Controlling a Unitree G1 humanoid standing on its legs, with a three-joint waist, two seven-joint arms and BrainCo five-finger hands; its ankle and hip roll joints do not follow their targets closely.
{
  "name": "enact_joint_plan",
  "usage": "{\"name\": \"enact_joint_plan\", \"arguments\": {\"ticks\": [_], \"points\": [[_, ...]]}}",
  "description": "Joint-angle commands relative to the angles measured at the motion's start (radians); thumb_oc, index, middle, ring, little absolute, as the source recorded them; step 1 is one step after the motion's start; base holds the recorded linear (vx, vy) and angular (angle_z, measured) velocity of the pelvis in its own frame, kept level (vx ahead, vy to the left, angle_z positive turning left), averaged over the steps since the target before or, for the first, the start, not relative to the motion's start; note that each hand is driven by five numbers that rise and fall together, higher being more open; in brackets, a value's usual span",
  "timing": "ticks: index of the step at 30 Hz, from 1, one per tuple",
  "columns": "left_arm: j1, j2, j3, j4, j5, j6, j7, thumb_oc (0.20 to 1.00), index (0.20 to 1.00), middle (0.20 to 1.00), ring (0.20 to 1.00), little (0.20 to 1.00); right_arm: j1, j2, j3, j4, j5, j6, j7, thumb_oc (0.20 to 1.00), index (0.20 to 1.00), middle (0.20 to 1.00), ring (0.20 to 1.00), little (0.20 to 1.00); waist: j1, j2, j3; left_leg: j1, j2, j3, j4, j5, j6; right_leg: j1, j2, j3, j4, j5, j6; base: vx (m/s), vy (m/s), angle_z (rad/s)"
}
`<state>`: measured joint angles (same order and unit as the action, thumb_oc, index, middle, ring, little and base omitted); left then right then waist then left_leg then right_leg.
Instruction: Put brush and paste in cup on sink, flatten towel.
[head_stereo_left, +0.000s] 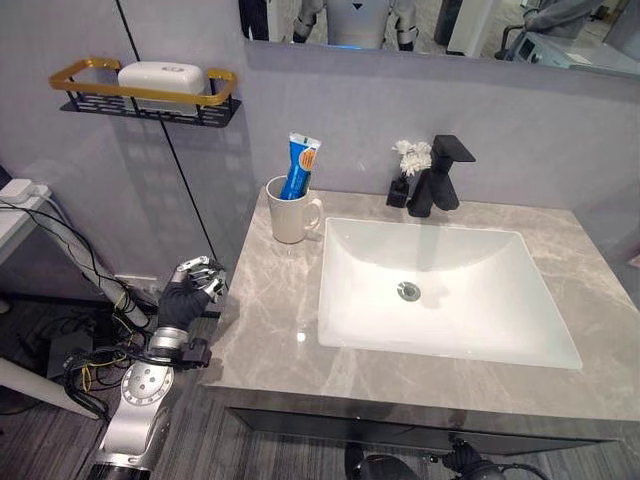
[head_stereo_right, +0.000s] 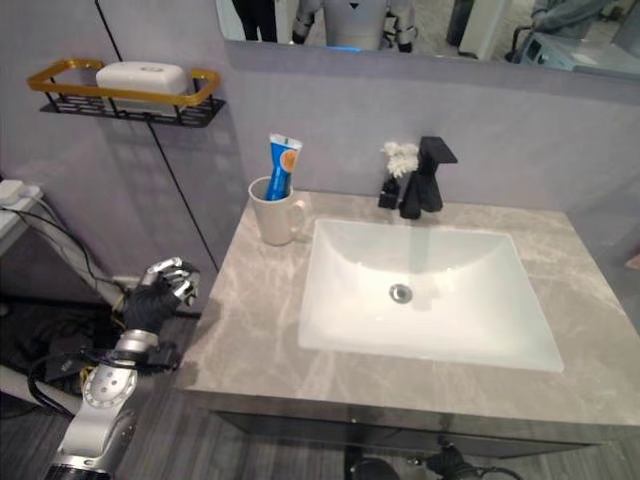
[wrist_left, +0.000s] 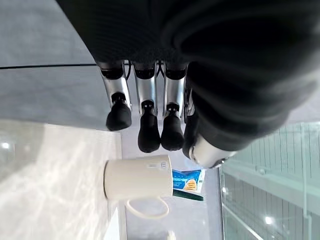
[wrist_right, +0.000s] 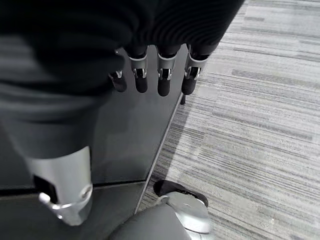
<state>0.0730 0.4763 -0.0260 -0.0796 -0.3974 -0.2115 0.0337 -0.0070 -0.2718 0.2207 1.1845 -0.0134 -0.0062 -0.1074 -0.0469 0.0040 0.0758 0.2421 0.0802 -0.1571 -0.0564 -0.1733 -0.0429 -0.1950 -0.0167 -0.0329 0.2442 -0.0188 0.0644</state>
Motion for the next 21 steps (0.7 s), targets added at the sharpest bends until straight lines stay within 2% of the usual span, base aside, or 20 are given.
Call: {"name": "enact_joint_plan", "arguments": {"ticks": [1, 4, 7, 10, 11, 13, 21], "points": [[-0.073, 0.051, -0.001, -0.062, -0.087, -0.035, -0.008, 0.200, 0.200, 0.200, 0.200, 0.200, 0.017, 0.021, 0.042, 0.031, -0.044, -0.016, 0.001, 1.000, 1.000, 1.000, 1.000, 1.000, -0.017, -0.042, -0.018, 0.074, -0.112, 0.012, -0.030, -0.004, 0.051, -0.089, -0.061, 0.041, -0.153, 0.267, 0.078, -0.01, 0.023, -0.11], [-0.099, 0.056, -0.035, -0.034, -0.135, -0.016, -0.034, 0.200, 0.200, 0.200, 0.200, 0.200, 0.025, 0.016, 0.039, 0.062, -0.057, -0.004, 0.016, 1.000, 1.000, 1.000, 1.000, 1.000, -0.027, -0.031, -0.017, 0.067, -0.113, 0.021, -0.031, -0.004, 0.050, -0.100, -0.061, 0.046, -0.152, 0.270, 0.078, -0.01, 0.008, -0.05], [-0.128, 0.096, -0.054, 0.000, -0.143, 0.012, -0.049, 0.200, 0.200, 0.200, 0.200, 0.200, 0.039, 0.005, 0.032, 0.110, -0.079, 0.014, 0.038, 1.000, 1.000, 1.000, 1.000, 1.000, -0.040, -0.019, -0.018, 0.069, -0.112, 0.027, -0.031, -0.011, 0.045, -0.105, -0.061, 0.045, -0.151, 0.269, 0.076, 0.02, 0.004, -0.03], [-0.144, 0.139, -0.049, 0.071, -0.139, 0.057, -0.030, 0.200, 0.200, 0.200, 0.200, 0.200, 0.046, -0.003, -0.021, 0.132, -0.017, 0.029, 0.037, 1.000, 1.000, 1.000, 1.000, 1.000, -0.053, 0.011, -0.013, 0.066, -0.095, 0.042, -0.031, -0.017, 0.039, -0.122, -0.043, 0.041, -0.145, 0.258, 0.071, 0.03, -0.002, -0.10], [-0.146, 0.139, -0.050, 0.073, -0.139, 0.057, -0.029, 0.200, 0.200, 0.200, 0.200, 0.200, 0.046, -0.003, -0.021, 0.132, -0.017, 0.029, 0.037, 1.000, 1.000, 1.000, 1.000, 1.000, -0.053, 0.011, -0.013, 0.066, -0.095, 0.042, -0.031, -0.017, 0.039, -0.122, -0.042, 0.041, -0.145, 0.257, 0.071, 0.01, -0.011, -0.16], [-0.170, 0.200, -0.051, 0.104, -0.146, 0.078, -0.040, 0.200, 0.200, 0.200, 0.200, 0.200, 0.040, -0.007, -0.003, 0.134, -0.021, 0.039, 0.050, 1.000, 1.000, 1.000, 1.000, 1.000, -0.056, 0.019, -0.014, 0.056, -0.091, 0.045, -0.031, -0.014, 0.032, -0.128, -0.042, 0.036, -0.146, 0.253, 0.068, 0.01, -0.031, -0.10], [-0.194, 0.305, -0.028, 0.162, -0.089, 0.115, -0.024, 0.200, 0.200, 0.200, 0.200, 0.200, 0.009, -0.003, 0.080, 0.086, -0.062, 0.047, 0.061, 1.000, 1.000, 1.000, 1.000, 1.000, -0.051, 0.038, -0.023, 0.066, -0.081, 0.053, -0.031, -0.016, 0.024, -0.120, -0.025, 0.031, -0.149, 0.244, 0.060, 0.03, -0.025, 0.03]]}}
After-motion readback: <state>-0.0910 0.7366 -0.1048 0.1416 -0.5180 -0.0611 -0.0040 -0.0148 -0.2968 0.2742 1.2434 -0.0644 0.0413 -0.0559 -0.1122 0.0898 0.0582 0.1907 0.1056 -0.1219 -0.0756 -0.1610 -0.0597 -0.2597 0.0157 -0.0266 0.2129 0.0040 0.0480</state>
